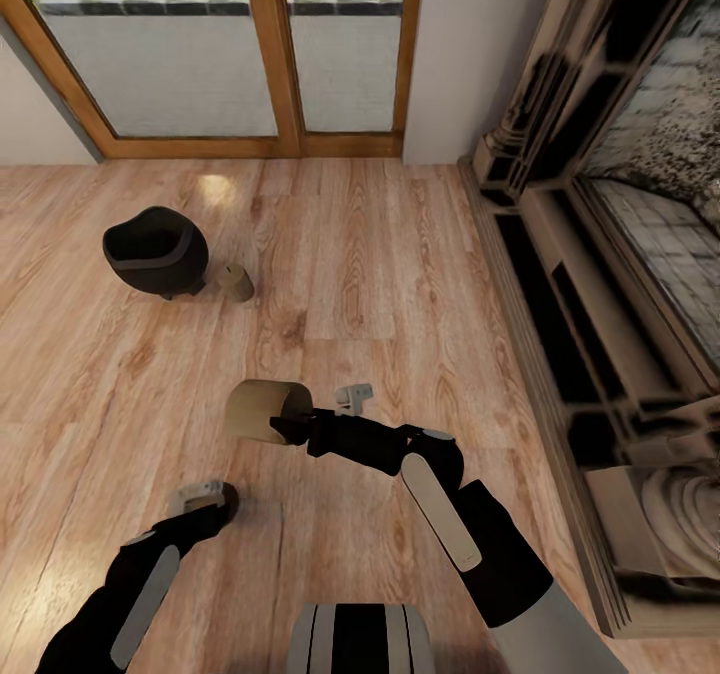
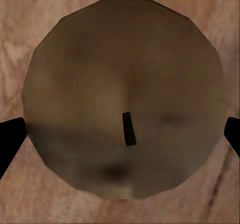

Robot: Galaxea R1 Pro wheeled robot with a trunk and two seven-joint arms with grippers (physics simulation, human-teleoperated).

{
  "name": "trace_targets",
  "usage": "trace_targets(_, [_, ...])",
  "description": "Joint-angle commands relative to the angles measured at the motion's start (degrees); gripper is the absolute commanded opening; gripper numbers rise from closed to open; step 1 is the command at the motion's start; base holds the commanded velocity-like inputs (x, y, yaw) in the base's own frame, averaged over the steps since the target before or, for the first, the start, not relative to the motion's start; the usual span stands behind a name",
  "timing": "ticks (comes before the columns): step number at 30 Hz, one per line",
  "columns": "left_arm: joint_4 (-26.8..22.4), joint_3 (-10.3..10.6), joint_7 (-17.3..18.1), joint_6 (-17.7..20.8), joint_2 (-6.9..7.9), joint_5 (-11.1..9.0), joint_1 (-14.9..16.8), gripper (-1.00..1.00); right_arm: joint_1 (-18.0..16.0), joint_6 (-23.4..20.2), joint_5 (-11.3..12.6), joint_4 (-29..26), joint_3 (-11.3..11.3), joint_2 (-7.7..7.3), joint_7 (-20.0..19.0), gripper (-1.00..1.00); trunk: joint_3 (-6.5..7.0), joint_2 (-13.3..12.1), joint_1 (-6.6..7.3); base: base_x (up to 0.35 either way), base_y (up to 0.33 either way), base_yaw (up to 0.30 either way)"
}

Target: Place each of the two pumpkins and all three candles from the living room inside a cabinet in the living room (use any cabinet), then make sure every cabinet is closed, and position the cauldron so it is next to a table in the living room.

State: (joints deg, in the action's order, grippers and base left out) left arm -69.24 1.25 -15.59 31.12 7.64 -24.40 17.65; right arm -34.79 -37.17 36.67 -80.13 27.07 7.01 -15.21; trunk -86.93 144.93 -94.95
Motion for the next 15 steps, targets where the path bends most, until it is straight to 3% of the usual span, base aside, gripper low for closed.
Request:
trace_targets(1, [-0.37, -0.02, -0.50, 0.38, 0.97, -1.36, 0.01, -1.00, -0.02, -0.27, 0.05, 0.01, -0.10, 0.02, -0.08, -1.00, 0.19, 0.00, 0.03, 0.000, 0.000, 0.000])
trace_targets(4, [-2.49, -0.85, -0.44, 3.50, 3.21, -1.48, -0.01, -1.00, -0.02, -0.27, 0.07, 0.32, -0.24, 0.02, -0.08, -1.00, 0.86, -0.04, 0.11, 0.000, 0.000, 0.000])
trace_targets(6, [-4.67, -3.06, -0.40, 7.13, 4.26, -1.56, -0.01, -1.00, -0.02, -0.27, 0.07, 0.52, -0.31, 0.03, -0.08, -1.00, 1.30, -0.07, 0.16, 0.000, 0.000, 0.000])
trace_targets(11, [-10.05, -11.41, -0.33, 18.74, 5.10, -1.55, -0.05, -1.00, -0.02, -0.35, 0.00, 0.73, -0.35, 0.08, 0.21, -1.00, 2.41, -0.14, 0.29, 0.000, 0.000, 0.000])
trace_targets(15, [-12.93, -14.33, -0.32, 23.95, 5.39, -1.53, -0.07, -1.00, -0.02, -0.36, -0.01, 0.91, -0.46, 0.10, 0.52, -1.00, 3.29, -0.19, 0.39, 0.000, 0.000, 0.000])
